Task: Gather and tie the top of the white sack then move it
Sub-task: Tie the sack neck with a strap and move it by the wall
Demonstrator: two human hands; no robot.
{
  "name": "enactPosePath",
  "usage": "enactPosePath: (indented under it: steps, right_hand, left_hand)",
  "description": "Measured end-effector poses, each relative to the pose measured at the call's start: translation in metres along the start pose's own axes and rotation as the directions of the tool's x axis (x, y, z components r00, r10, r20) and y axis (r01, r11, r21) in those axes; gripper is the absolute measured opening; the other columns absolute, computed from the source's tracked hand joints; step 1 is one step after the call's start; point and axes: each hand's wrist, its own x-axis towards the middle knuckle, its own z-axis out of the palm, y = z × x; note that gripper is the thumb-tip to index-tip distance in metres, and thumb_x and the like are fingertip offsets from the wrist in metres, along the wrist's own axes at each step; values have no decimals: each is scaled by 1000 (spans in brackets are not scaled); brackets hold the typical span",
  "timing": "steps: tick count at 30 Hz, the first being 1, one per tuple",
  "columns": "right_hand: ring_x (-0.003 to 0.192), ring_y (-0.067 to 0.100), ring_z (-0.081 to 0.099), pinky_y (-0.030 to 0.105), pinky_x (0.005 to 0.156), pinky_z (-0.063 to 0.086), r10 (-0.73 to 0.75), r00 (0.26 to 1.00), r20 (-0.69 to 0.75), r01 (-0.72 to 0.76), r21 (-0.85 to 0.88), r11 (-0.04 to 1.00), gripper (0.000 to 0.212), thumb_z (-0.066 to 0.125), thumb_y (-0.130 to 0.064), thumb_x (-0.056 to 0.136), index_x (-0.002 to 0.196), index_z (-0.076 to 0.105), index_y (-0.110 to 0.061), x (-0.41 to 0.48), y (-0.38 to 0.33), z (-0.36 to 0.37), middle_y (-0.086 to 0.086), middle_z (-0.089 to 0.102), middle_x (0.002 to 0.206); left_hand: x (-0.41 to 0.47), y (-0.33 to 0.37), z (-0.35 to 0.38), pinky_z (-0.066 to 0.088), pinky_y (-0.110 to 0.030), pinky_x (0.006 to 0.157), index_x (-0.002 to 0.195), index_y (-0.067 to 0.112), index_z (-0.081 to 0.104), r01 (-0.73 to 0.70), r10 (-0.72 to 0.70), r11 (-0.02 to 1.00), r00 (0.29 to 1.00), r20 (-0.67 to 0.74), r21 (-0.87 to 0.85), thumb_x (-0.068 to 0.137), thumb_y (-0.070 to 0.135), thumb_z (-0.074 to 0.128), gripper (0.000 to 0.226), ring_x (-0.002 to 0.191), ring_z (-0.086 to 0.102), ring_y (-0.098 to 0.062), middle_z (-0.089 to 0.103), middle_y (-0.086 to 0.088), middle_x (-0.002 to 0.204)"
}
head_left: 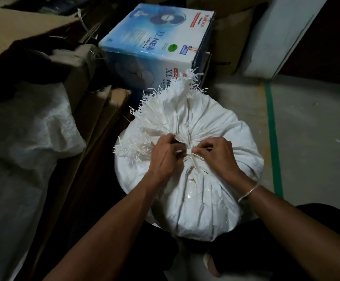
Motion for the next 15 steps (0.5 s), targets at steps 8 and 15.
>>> enactPosePath:
  steps: [8, 15]
  right_hand:
    - [84, 9, 68, 28, 77, 50, 26, 991, 130, -18, -65, 998, 10, 76, -23, 87, 79, 76, -17, 8, 0, 2, -9, 72, 80]
    - [83, 10, 71, 37, 83, 57, 70, 991, 112, -70, 2, 998, 8, 77, -23, 83, 79, 78, -16, 10, 10, 14, -7, 76, 80]
  left_hand:
    - [-4, 9, 9, 50, -39, 69, 96, 24, 83, -25, 29, 998, 996, -78, 53, 82, 21, 81, 15, 88, 55, -22, 61, 3, 93]
    - [10, 3, 10, 42, -36, 80, 93, 16, 82, 69, -66, 997, 994, 91, -26, 76, 10, 80, 18, 96, 50, -27, 47, 2, 91]
